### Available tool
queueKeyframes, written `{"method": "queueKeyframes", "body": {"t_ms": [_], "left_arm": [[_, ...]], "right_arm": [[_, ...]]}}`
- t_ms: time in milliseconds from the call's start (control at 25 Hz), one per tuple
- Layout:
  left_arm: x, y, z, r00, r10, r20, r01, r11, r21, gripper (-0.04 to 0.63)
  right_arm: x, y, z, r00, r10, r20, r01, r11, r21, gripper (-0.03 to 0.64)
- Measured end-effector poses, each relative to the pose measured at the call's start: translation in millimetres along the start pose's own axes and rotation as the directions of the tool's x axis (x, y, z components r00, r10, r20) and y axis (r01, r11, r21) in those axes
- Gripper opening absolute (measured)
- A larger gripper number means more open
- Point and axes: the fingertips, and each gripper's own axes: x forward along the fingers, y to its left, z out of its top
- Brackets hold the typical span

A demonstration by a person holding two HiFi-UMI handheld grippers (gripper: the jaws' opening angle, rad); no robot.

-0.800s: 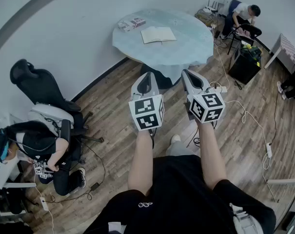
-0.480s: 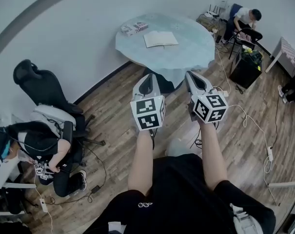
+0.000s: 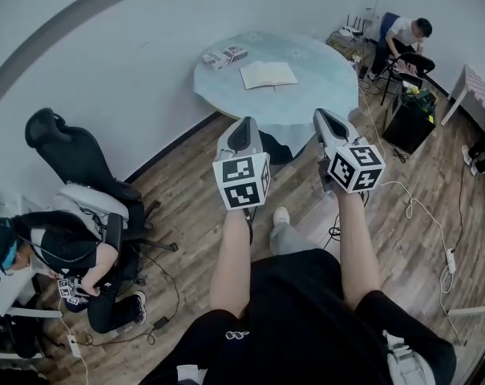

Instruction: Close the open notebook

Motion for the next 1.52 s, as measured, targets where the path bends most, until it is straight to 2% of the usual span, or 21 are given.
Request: {"method": "queueKeyframes", "body": {"t_ms": [280, 400, 560, 720, 800, 880, 920, 1040, 1120, 1280, 1520], "left_arm": [[70.3, 36.0, -9.9, 1.0, 0.023, 0.01, -0.023, 1.0, -0.02, 0.001], [116.7, 49.2, -28.6, 0.998, 0.061, -0.03, -0.062, 0.997, -0.045, 0.0], [188.3, 75.2, -39.7, 0.992, 0.097, -0.085, -0.097, 0.995, 0.005, 0.0], [259.1, 101.9, -68.5, 0.982, 0.143, -0.121, -0.153, 0.985, -0.076, 0.001], [302.5, 119.1, -88.9, 0.97, 0.158, -0.184, -0.167, 0.985, -0.035, 0.0], [344.6, 137.4, -108.4, 0.949, 0.174, -0.264, -0.172, 0.985, 0.029, 0.002], [365.0, 147.1, -114.7, 0.941, 0.185, -0.285, -0.182, 0.983, 0.037, 0.002], [414.8, 171.2, -127.9, 0.926, 0.216, -0.31, -0.229, 0.973, -0.007, 0.002], [440.7, 175.0, -133.7, 0.922, 0.213, -0.323, -0.23, 0.973, -0.015, 0.002], [477.5, 176.1, -137.4, 0.921, 0.18, -0.346, -0.193, 0.981, -0.002, 0.002], [507.8, 195.2, -156.9, 0.908, 0.154, -0.391, -0.182, 0.983, -0.036, 0.002]], "right_arm": [[80.1, -28.2, -24.4, 0.998, 0.05, -0.027, -0.05, 0.999, -0.009, 0.011], [119.6, -59.6, -42.1, 0.996, 0.061, -0.064, -0.062, 0.998, -0.021, 0.011], [180.0, -101.6, -52.6, 0.997, 0.039, -0.07, -0.042, 0.998, -0.044, 0.011], [261.8, -143.3, -80.8, 0.987, 0.072, -0.142, -0.081, 0.995, -0.056, 0.011], [311.5, -166.8, -103.3, 0.985, 0.072, -0.154, -0.078, 0.996, -0.03, 0.011], [354.3, -188.6, -129.1, 0.983, 0.066, -0.172, -0.066, 0.998, 0.007, 0.011], [374.5, -198.0, -140.6, 0.979, 0.075, -0.188, -0.073, 0.997, 0.014, 0.011], [423.7, -217.8, -163.9, 0.963, 0.123, -0.242, -0.125, 0.992, 0.006, 0.011], [444.2, -230.8, -170.7, 0.955, 0.145, -0.259, -0.149, 0.989, 0.006, 0.011], [468.3, -254.2, -183.7, 0.944, 0.141, -0.298, -0.14, 0.99, 0.023, 0.011], [497.0, -261.1, -214.2, 0.912, 0.142, -0.386, -0.176, 0.983, -0.053, 0.012]]}}
